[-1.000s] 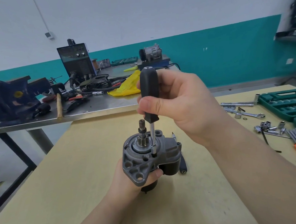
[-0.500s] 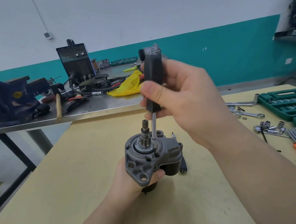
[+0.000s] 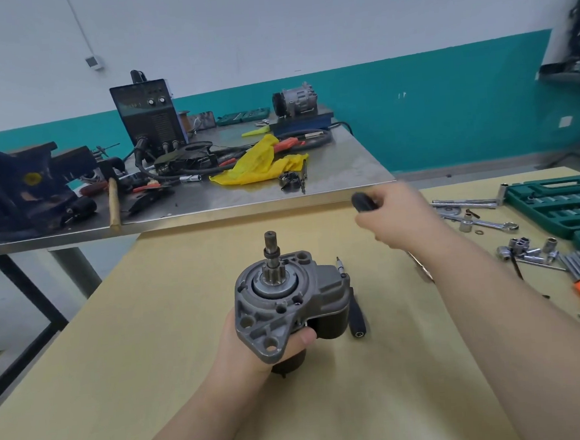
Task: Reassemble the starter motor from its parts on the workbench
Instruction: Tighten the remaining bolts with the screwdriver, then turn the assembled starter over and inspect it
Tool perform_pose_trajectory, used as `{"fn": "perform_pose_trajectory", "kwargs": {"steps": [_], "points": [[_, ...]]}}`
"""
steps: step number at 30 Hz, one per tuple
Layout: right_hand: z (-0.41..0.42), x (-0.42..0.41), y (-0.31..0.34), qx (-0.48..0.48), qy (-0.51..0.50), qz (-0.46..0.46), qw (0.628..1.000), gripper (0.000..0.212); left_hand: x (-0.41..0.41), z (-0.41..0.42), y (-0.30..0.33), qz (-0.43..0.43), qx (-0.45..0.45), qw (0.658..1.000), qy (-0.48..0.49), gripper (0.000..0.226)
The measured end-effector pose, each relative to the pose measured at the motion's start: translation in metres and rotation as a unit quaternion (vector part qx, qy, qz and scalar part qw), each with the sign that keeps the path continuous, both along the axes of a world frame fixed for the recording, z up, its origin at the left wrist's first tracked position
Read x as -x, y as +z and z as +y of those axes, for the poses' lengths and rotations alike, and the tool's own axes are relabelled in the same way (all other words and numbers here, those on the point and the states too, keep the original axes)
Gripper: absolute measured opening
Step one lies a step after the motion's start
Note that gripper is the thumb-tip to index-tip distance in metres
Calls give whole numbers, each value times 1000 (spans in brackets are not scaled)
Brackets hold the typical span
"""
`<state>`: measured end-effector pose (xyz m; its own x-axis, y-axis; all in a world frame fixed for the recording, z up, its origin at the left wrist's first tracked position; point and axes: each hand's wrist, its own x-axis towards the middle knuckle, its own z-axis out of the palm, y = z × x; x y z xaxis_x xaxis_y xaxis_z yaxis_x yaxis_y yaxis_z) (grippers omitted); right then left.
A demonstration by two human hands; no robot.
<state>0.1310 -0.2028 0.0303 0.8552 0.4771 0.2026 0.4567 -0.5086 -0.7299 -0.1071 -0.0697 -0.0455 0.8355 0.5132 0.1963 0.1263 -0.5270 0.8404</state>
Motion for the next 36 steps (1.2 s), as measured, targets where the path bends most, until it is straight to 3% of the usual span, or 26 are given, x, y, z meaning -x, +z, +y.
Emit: {"fn": "perform_pose_trajectory", "kwargs": {"steps": [2,3,4,6,7,8,9,10,11,12,14,16,18,20,21,23,25,29,33,36], "points": [[1,-10,-20,88,-15,24,996,14,5,-1,-2,14,60,998,-29,81],[1,-13,-28,124,-17,31,992,14,8,-3,1,29,80,996,-30,73],[2,-15,-35,154,-16,36,987,13,8,3,-13,36,66,996,-39,84],[4,-18,-48,210,-17,35,977,12,2,7,-9,-24,95,995,-8,129],[5,-19,-54,241,-24,24,970,13,4,2,-4,-31,108,994,11,137],[5,-20,-59,271,-35,8,962,15,3,2,-2,-24,108,994,-15,121],[5,-22,-64,300,-46,-9,953,18,4,-1,3,-4,108,993,-40,138],[3,-22,-66,329,-55,-22,943,20,-3,3,-5,-29,107,993,-30,83],[2,-19,-65,355,-63,-32,932,20,-1,2,1,-53,134,989,-30,50],[0,-14,-63,381,-65,-46,921,18,-3,10,-6,-95,127,987,-20,58],[-3,-3,-56,413,-56,-87,905,17,-2,14,-9,-118,151,980,-50,54],[-6,15,-47,343,-37,-106,933,22,-2,15,-3,-133,237,959,-75,62],[-12,40,-38,129,22,-12,991,31,2,17,-5,-129,305,937,-108,70],[-18,70,-27,-89,130,137,978,34,5,17,-5,-95,356,920,-134,73],[-20,86,-24,-133,178,186,957,43,9,15,0,-76,383,911,-134,73],[-22,110,-26,-141,231,203,941,61,12,12,5,-49,435,888,-144,72],[-20,122,-36,-151,233,181,943,66,13,10,4,-28,457,875,-158,66],[-18,132,-52,-263,183,256,912,37,12,4,4,-2,469,869,-160,61],[-23,132,-59,-301,161,298,892,37,8,1,4,7,480,869,-121,77],[-25,131,-61,-308,149,318,884,40,6,0,-1,0,472,875,-108,77]]}}
